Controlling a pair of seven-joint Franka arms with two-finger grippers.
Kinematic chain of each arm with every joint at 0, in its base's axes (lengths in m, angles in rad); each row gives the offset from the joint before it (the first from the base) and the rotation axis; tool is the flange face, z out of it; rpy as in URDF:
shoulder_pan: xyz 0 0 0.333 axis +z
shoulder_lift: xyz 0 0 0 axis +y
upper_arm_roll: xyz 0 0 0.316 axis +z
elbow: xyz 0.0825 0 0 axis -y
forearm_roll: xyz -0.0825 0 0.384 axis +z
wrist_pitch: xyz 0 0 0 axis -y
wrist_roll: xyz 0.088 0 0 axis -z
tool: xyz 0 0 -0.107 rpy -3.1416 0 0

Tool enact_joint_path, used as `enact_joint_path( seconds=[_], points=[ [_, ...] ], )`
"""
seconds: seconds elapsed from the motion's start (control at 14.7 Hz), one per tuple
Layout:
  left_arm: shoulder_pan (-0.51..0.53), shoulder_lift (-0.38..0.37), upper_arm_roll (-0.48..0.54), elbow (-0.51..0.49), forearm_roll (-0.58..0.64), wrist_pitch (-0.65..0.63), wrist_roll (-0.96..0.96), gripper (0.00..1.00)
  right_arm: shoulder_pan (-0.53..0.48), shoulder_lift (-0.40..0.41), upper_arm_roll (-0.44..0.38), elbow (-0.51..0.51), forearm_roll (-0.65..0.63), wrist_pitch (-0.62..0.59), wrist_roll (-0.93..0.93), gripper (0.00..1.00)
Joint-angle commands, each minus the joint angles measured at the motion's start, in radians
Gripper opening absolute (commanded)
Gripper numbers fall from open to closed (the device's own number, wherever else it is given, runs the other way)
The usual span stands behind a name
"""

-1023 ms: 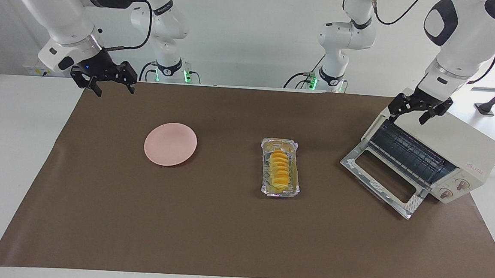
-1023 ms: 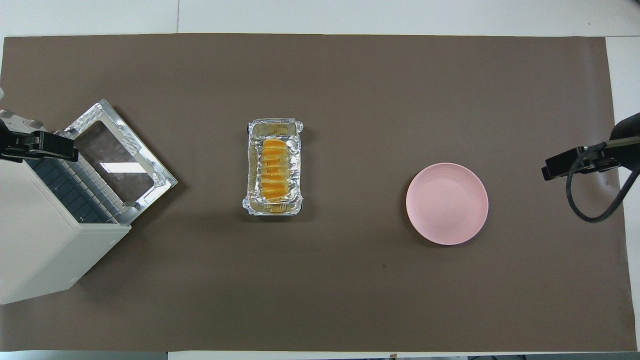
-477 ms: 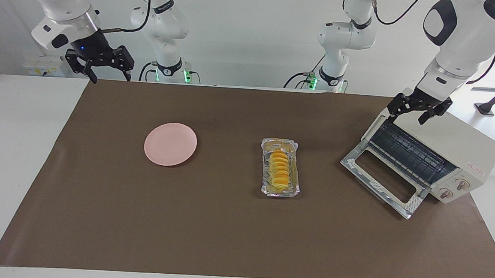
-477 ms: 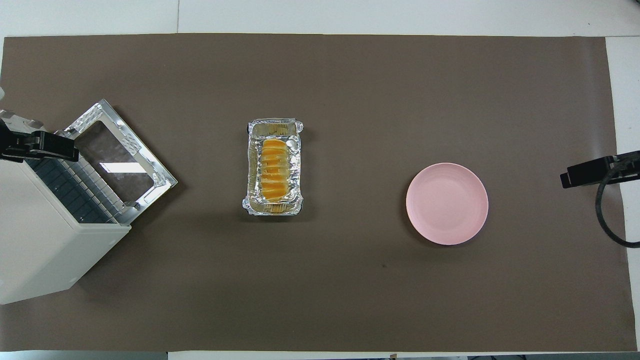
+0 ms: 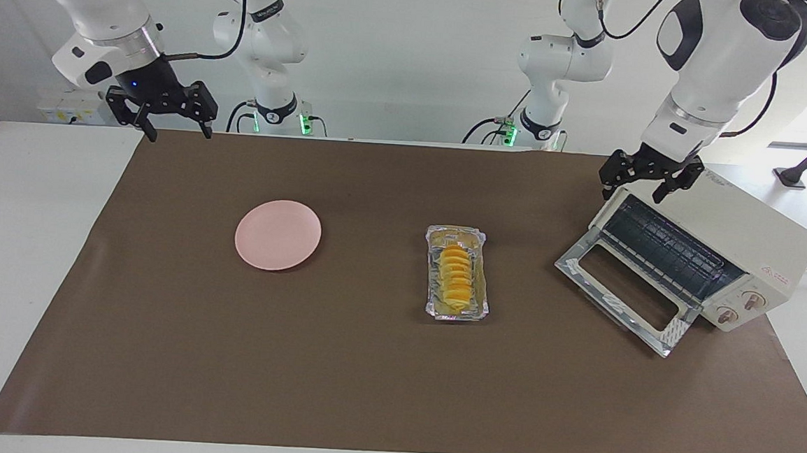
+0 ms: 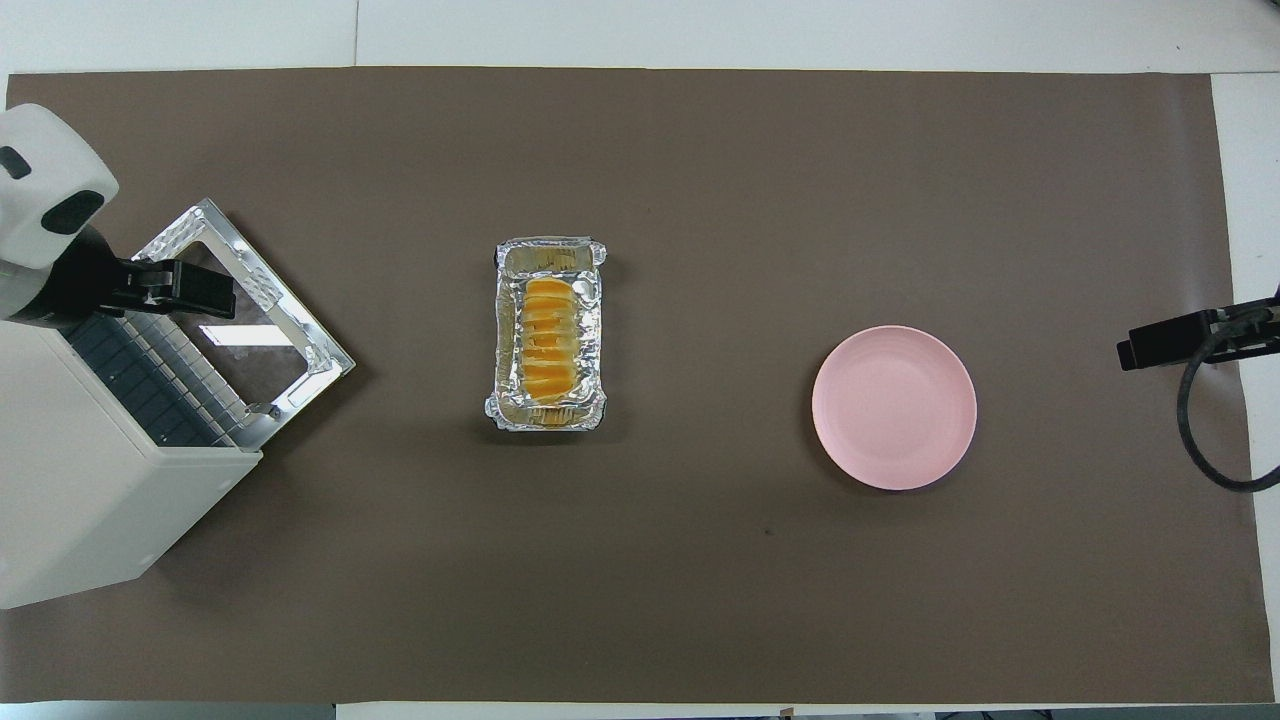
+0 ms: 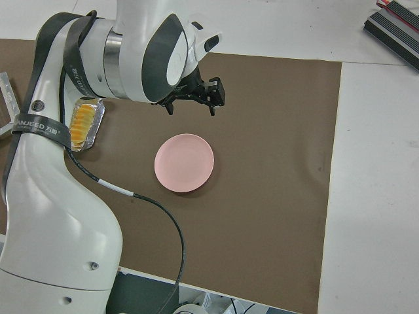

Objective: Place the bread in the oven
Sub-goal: 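Reach the left gripper over to the foil tray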

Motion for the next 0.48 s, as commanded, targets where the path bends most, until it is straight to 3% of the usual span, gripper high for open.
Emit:
enact_joint_path(
  seconds=[0.0,0.07,0.41],
  points=[
    [-0.092,0.015,0.009,-0.036,-0.013,0.051,-0.067,1.00,-0.008,0.019,0.002,0.020,-0.009,0.007,-0.016,1.00],
    [-0.130,0.026,0.009,-0.033,-0.013,0.057,-0.106,1.00,-0.008,0.019,0.002,0.020,-0.010,0.005,-0.016,1.00],
    [-0.354,0.246,0.012,0.063,-0.015,0.144,-0.393,1.00,-0.005,0.006,0.002,0.008,-0.015,0.010,-0.013,1.00]
  ],
)
